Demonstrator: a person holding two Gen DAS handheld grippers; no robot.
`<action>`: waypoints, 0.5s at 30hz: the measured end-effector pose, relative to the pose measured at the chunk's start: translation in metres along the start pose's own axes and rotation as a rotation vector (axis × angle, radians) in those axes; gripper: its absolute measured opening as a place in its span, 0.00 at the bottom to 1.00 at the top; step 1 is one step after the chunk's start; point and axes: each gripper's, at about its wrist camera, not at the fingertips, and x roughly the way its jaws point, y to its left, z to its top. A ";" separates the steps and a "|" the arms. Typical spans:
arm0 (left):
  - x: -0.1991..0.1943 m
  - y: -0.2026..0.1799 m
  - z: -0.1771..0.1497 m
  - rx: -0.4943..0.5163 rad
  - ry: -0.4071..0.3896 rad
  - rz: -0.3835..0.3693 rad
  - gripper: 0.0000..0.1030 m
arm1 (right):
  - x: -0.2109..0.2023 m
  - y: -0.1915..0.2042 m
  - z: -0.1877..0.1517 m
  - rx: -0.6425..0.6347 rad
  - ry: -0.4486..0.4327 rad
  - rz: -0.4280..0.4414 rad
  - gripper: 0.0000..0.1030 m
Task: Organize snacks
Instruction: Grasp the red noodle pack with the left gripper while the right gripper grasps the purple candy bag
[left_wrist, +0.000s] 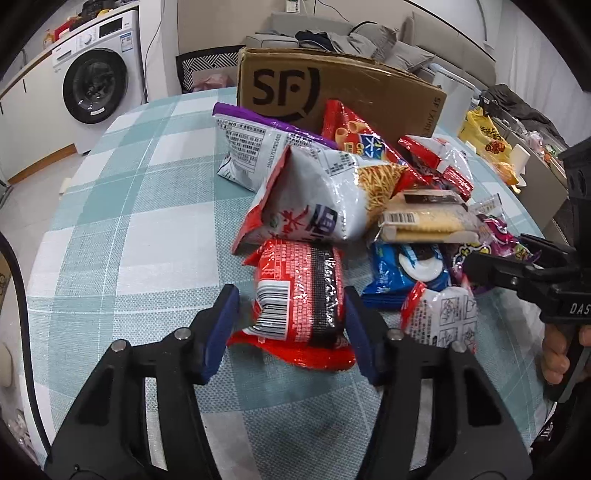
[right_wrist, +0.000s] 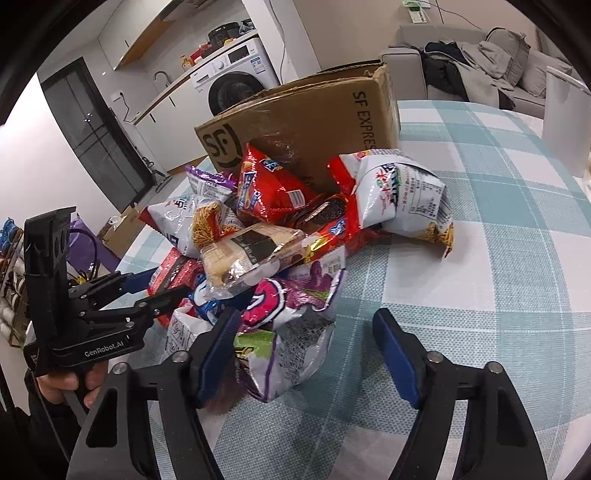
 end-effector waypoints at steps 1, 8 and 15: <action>-0.001 0.000 -0.001 0.000 -0.005 -0.008 0.48 | 0.001 0.001 0.000 0.001 0.002 0.010 0.66; -0.006 0.002 -0.003 -0.017 -0.016 -0.037 0.40 | -0.002 0.002 -0.001 0.015 -0.010 0.055 0.48; -0.012 0.003 -0.007 -0.026 -0.028 -0.054 0.40 | -0.008 -0.003 -0.003 0.020 -0.032 0.036 0.44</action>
